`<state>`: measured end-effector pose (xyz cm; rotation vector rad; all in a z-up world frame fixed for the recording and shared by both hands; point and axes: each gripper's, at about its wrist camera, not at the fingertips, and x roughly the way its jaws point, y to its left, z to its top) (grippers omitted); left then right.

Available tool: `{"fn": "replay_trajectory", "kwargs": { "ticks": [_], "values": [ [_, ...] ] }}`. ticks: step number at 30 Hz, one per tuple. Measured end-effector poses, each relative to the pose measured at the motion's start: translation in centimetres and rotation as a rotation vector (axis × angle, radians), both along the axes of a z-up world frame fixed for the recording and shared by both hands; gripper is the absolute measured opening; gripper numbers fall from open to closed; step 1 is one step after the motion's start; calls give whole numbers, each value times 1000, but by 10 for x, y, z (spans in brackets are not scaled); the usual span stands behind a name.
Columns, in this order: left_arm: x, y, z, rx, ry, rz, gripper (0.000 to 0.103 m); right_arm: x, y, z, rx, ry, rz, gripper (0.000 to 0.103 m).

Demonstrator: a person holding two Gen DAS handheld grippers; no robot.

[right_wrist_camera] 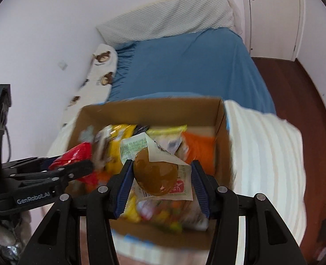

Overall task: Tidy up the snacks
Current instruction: 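Carry both snacks over the cardboard box and lower them inside, then open both tools to release the snacks and lift them away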

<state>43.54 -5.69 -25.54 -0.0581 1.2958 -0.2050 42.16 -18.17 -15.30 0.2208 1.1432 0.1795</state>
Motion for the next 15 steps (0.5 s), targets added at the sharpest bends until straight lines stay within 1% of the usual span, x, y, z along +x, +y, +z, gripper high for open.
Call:
{"fn": "replay_trajectory", "kwargs": {
  "ticks": [2, 6, 8, 11, 13, 14, 15],
  "values": [
    [19, 2, -13, 11, 23, 6, 51, 24, -5, -11, -30, 20, -10, 54],
    [49, 1, -40, 35, 75, -4, 51, 58, -10, -32, -75, 60, -14, 54],
    [59, 0, -51, 41, 95, -2, 51, 71, -13, -42, -90, 80, -19, 54],
    [71, -1, -62, 45, 121, -5, 52, 80, -18, -55, -97, 103, -34, 55],
    [78, -3, -71, 56, 155, -10, 55, 88, -22, -63, -102, 124, -49, 56],
    [82, -3, -75, 56, 172, -11, 57, 91, -23, -68, -106, 139, -53, 61],
    [85, -4, -78, 56, 184, -11, 67, 96, -23, -74, -112, 165, -56, 76]
  ]
}}
